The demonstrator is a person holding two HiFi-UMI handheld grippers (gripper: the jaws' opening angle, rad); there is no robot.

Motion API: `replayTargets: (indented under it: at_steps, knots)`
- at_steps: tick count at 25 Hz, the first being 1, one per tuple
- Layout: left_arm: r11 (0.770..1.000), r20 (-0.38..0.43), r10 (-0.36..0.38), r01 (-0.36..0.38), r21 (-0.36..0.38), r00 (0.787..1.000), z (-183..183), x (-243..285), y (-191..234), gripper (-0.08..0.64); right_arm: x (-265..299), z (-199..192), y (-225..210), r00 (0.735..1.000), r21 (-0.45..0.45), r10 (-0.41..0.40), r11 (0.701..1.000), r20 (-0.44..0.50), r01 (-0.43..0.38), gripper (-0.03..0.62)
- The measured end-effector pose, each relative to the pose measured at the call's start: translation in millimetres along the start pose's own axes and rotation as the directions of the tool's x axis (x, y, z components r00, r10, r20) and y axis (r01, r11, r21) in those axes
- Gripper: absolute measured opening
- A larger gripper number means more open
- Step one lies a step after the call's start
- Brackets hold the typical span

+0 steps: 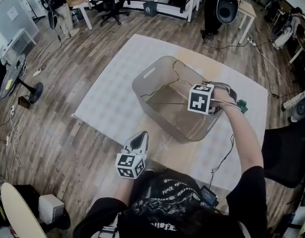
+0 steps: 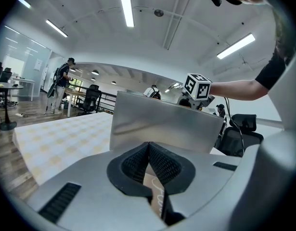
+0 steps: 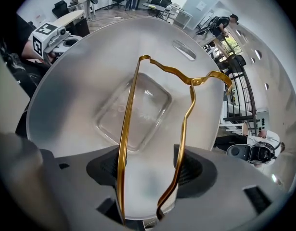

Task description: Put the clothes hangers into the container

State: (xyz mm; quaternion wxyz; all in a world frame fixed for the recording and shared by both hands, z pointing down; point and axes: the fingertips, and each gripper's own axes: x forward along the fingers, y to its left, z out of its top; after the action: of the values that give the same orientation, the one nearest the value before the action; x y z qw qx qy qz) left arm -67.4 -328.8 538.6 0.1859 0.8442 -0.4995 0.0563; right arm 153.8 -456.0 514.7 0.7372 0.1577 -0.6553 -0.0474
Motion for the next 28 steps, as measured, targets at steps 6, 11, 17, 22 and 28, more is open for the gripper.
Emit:
replayTargets:
  at_steps: [6,11,17,22,28]
  knots:
    - [0.999,0.001,0.002,-0.002,-0.035,1.0,-5,-2,5,0.02,17,16,8,0.999,-0.015,0.044,0.999,0.01,-0.044,0.311]
    - [0.999,-0.002,0.017,-0.017,-0.034,1.0,-7,-2,9,0.02,33,25,12,0.996,0.018,0.082,0.996,0.018,-0.082,0.307]
    - [0.999,-0.014,0.017,-0.017,-0.029,1.0,-11,2,8,0.02,51,19,17,0.991,0.059,0.133,0.989,0.004,-0.133,0.304]
    - [1.0,-0.022,0.005,-0.006,-0.02,1.0,-12,6,5,0.02,62,17,25,0.985,0.121,0.167,0.978,0.05,-0.172,0.305]
    - [0.999,-0.03,0.014,-0.015,-0.035,0.999,-16,6,9,0.02,70,12,23,0.989,0.085,0.146,0.986,0.007,-0.146,0.311]
